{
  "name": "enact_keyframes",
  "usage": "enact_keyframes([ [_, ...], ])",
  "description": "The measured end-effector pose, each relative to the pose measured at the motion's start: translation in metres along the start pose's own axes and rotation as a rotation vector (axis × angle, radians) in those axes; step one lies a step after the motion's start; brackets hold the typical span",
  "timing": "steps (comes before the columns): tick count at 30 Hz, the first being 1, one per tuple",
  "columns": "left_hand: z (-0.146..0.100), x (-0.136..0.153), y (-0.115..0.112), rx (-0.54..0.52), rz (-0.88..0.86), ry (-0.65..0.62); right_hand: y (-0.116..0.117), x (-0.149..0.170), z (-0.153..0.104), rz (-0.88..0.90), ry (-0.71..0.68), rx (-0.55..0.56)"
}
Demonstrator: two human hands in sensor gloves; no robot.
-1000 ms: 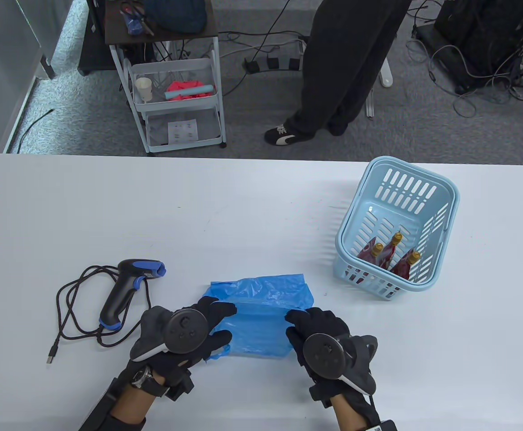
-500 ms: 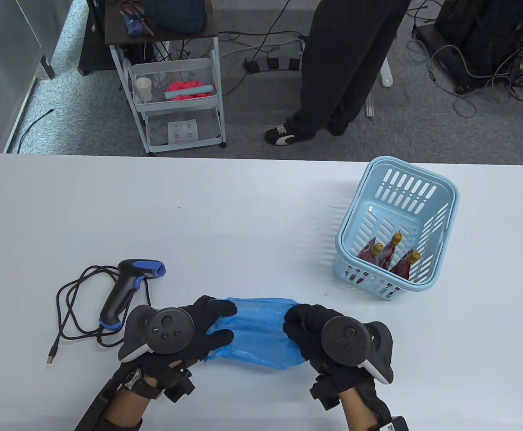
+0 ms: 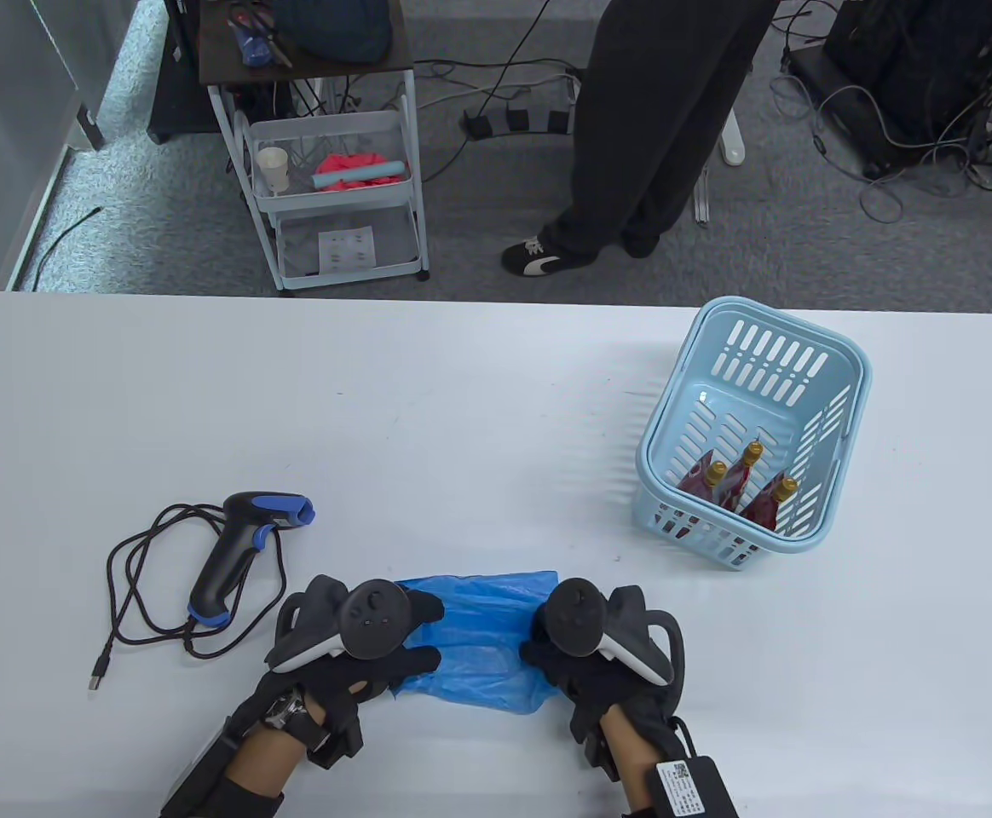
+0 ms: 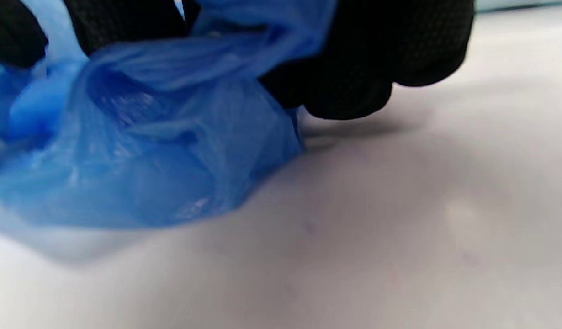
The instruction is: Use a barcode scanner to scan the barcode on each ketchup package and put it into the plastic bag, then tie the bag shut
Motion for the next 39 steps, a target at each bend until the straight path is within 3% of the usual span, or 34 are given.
enact_keyframes([
  [4, 0.000, 0.000, -0.003, -0.042, 0.156, 0.055, 0.003, -0.007, -0.001, -0.127, -0.006, 0.019],
  [10, 0.000, 0.012, 0.001, -0.086, 0.231, 0.131, 0.006, -0.007, -0.005, -0.223, -0.012, 0.047],
  [21, -0.004, 0.043, 0.025, -0.124, 0.078, 0.205, 0.008, 0.003, 0.000, -0.224, 0.026, 0.000],
  [25, -0.007, 0.055, 0.039, -0.126, -0.132, 0.167, 0.008, 0.004, 0.000, -0.221, 0.024, -0.005],
  [30, -0.017, 0.066, 0.059, -0.175, -0.256, 0.151, 0.009, 0.003, 0.000, -0.221, 0.020, -0.011],
  [39, -0.048, 0.043, 0.095, -0.356, -0.242, 0.067, 0.010, 0.001, -0.001, -0.228, 0.010, -0.017],
])
Point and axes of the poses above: the tracker on the back of each hand, its own x axis roughly to the little-finger side, its own z axis roughly from the wrist to the fingertips, y = z × x, the point moved 3 cm from there along z, roughly from the wrist to the fingertips, and after that the axes turned 11 degrees about y, right-handed, at the moved point
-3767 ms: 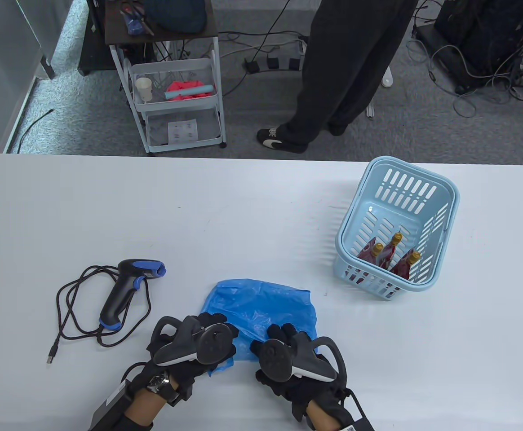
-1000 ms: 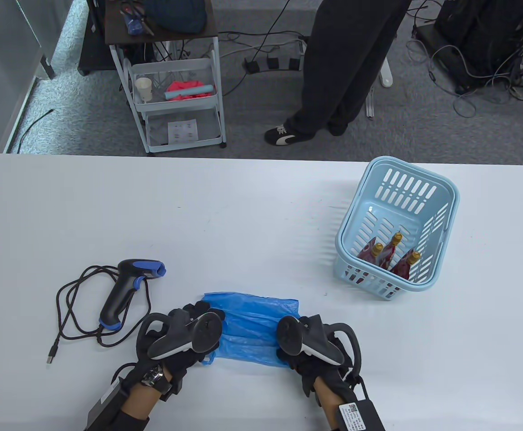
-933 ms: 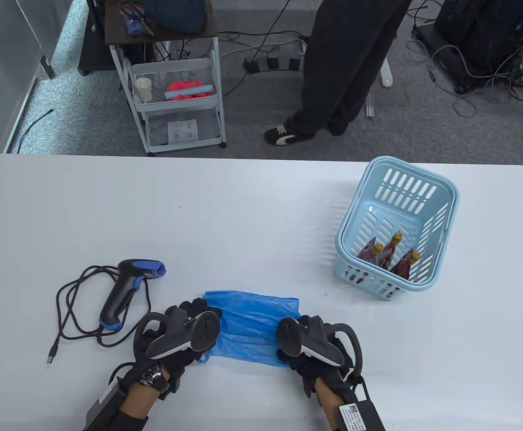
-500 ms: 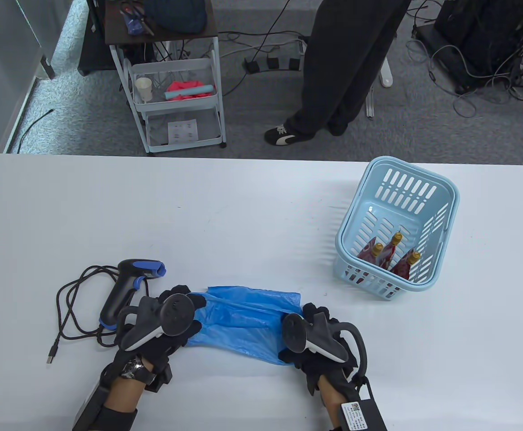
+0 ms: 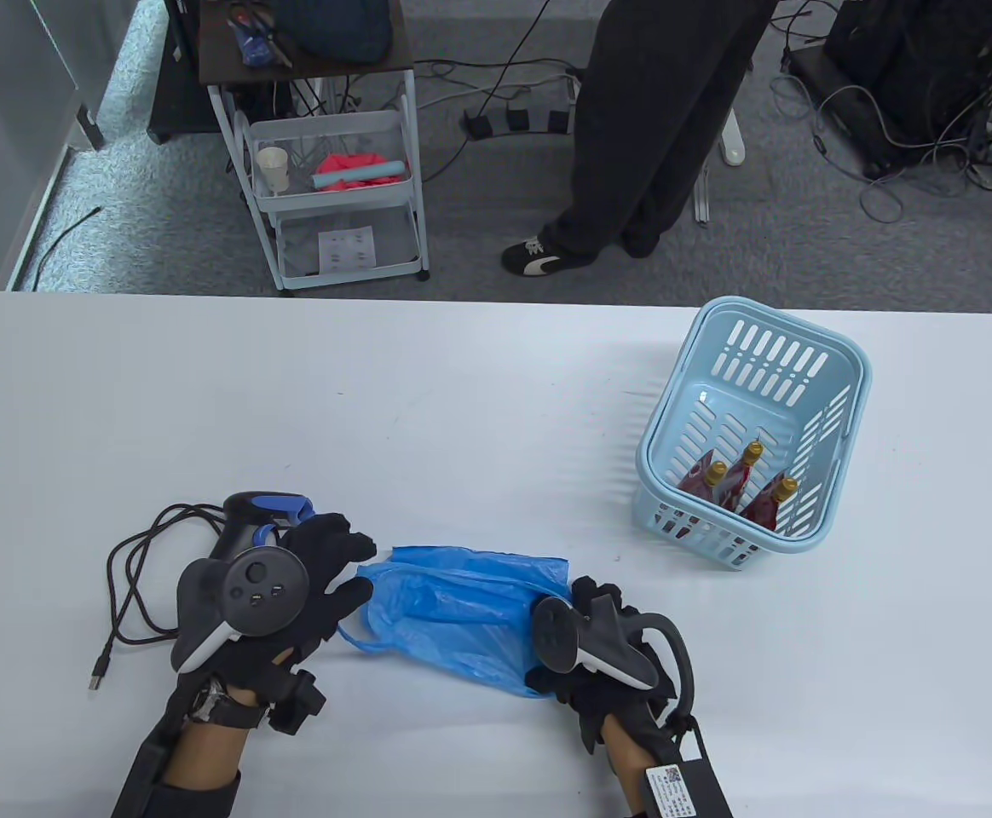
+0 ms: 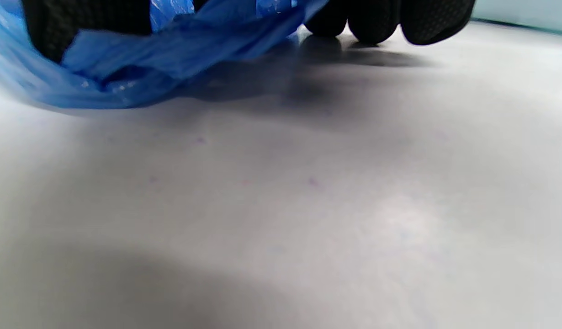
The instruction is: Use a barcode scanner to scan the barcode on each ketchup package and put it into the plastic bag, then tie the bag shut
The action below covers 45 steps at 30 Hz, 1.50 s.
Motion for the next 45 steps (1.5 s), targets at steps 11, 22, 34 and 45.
enact_keyframes([
  [11, -0.023, -0.077, -0.072, 0.050, 0.448, -0.243, 0.002, -0.014, -0.006, -0.034, -0.041, 0.000],
  [22, 0.002, -0.034, -0.141, 0.283, 0.644, -0.071, 0.003, -0.015, -0.006, -0.038, -0.048, -0.012],
  [34, 0.016, -0.002, -0.137, 0.414, 0.485, 0.051, -0.003, 0.011, -0.001, 0.089, -0.009, -0.029],
  [45, 0.017, 0.000, -0.138, 0.437, 0.454, 0.057, -0.021, 0.047, -0.003, 0.366, 0.013, 0.044],
])
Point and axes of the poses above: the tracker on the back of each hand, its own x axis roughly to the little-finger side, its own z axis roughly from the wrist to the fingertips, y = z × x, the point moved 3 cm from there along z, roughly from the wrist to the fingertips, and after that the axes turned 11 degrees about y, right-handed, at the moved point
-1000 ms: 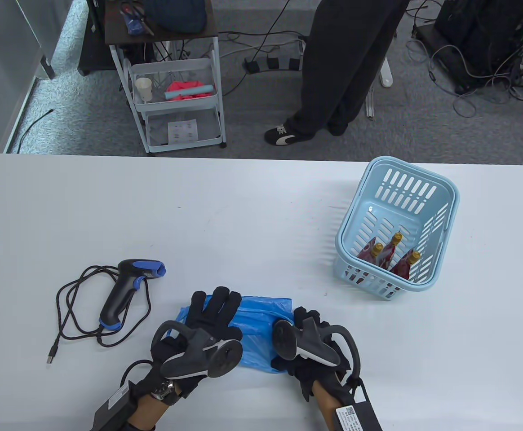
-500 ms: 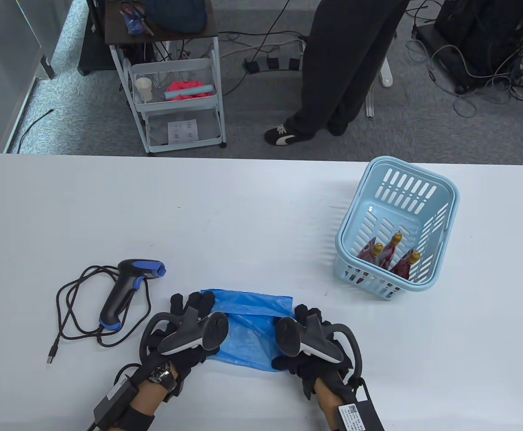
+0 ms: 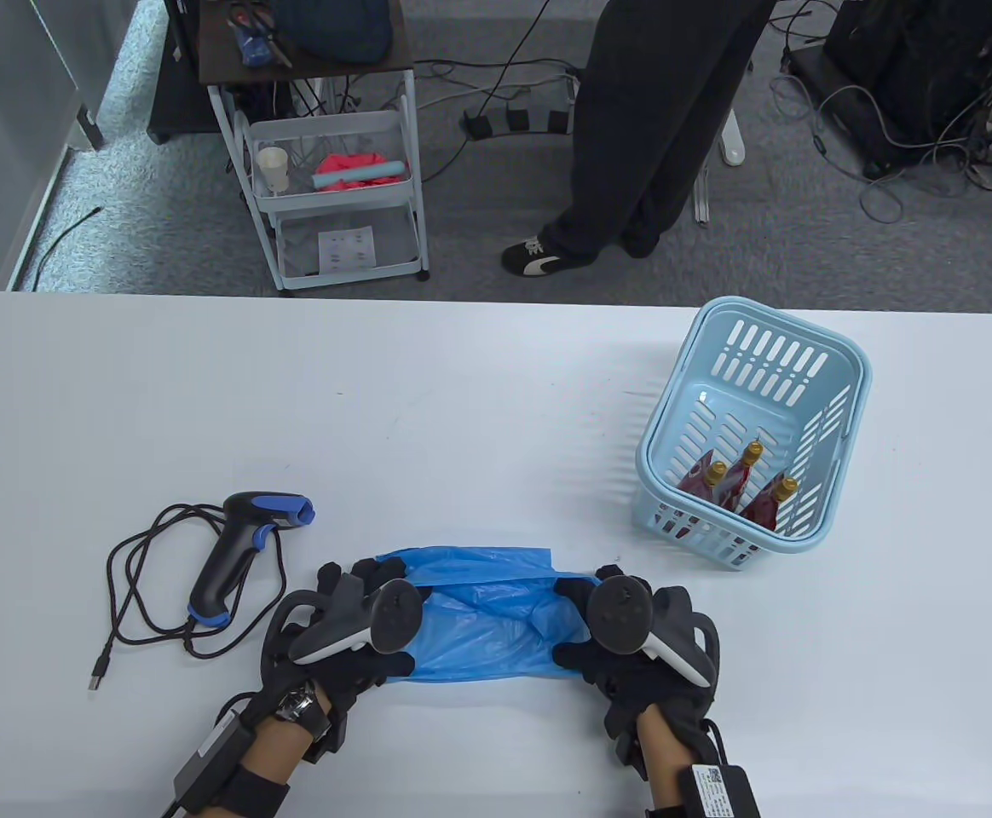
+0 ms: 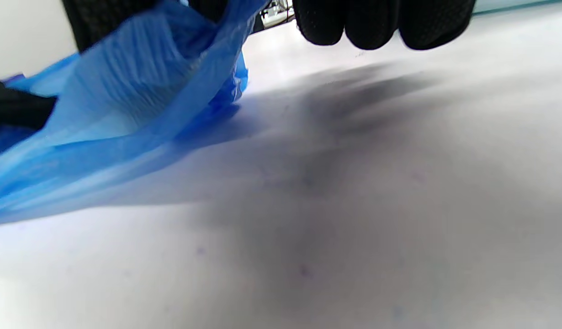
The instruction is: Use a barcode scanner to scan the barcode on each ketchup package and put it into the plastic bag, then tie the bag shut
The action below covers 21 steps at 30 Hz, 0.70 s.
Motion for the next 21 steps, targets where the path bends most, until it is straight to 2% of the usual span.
enact_keyframes([
  [6, 0.001, 0.002, -0.001, 0.008, -0.018, -0.003, -0.015, 0.003, -0.006, 0.074, -0.021, 0.074],
  [11, 0.001, 0.002, -0.001, 0.010, -0.016, -0.002, -0.051, -0.015, -0.028, 0.135, -0.104, 0.240],
  [14, 0.001, 0.001, 0.000, 0.010, -0.007, -0.001, -0.060, -0.036, -0.037, 0.059, -0.157, 0.280],
  [17, 0.001, 0.001, 0.000, 0.011, -0.003, -0.002, -0.051, -0.060, -0.039, -0.079, -0.188, 0.250],
  [21, 0.001, 0.000, -0.001, 0.009, 0.006, -0.005, -0.018, -0.083, -0.029, -0.289, -0.187, 0.152],
])
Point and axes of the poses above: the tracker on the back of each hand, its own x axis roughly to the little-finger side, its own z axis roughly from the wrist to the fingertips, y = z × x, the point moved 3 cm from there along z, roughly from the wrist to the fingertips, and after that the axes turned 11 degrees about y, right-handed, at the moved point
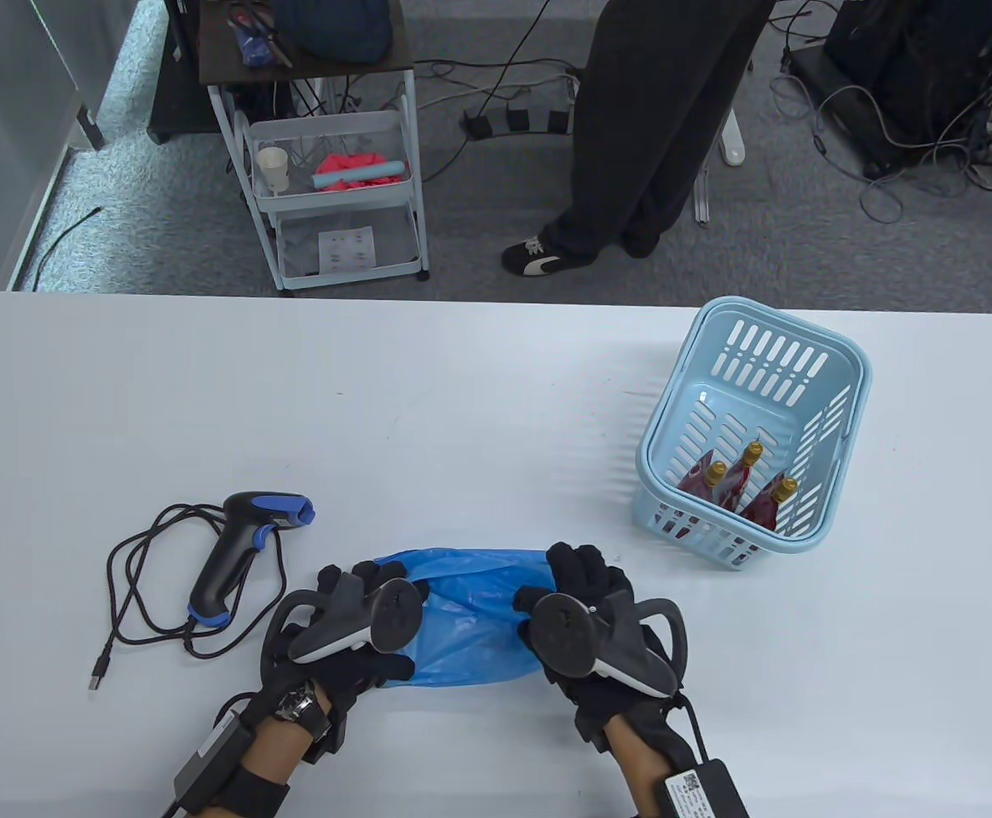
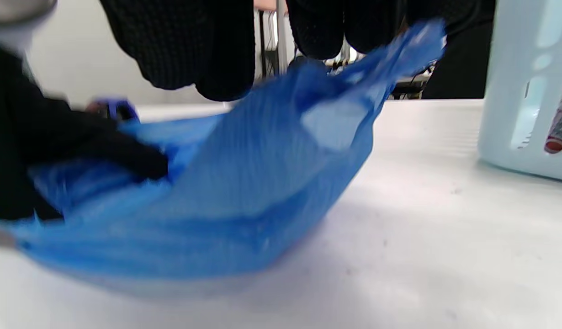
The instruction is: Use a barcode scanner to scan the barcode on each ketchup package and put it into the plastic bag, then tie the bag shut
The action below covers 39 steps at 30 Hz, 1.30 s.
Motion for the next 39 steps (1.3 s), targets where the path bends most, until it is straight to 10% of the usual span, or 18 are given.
enact_keyframes([
  [7, -0.001, -0.002, -0.001, 0.001, 0.012, -0.010, 0.057, -0.003, 0.019, -0.138, 0.057, -0.140],
  [20, -0.002, 0.001, 0.002, -0.004, 0.033, 0.012, 0.069, 0.030, 0.026, -0.110, 0.201, -0.323],
  [32, -0.025, 0.046, 0.053, -0.124, -0.390, -0.055, 0.075, 0.035, 0.025, -0.083, 0.185, -0.356],
  [39, -0.056, 0.005, 0.076, -0.286, -0.213, -0.157, 0.076, 0.030, 0.023, -0.098, 0.162, -0.371],
])
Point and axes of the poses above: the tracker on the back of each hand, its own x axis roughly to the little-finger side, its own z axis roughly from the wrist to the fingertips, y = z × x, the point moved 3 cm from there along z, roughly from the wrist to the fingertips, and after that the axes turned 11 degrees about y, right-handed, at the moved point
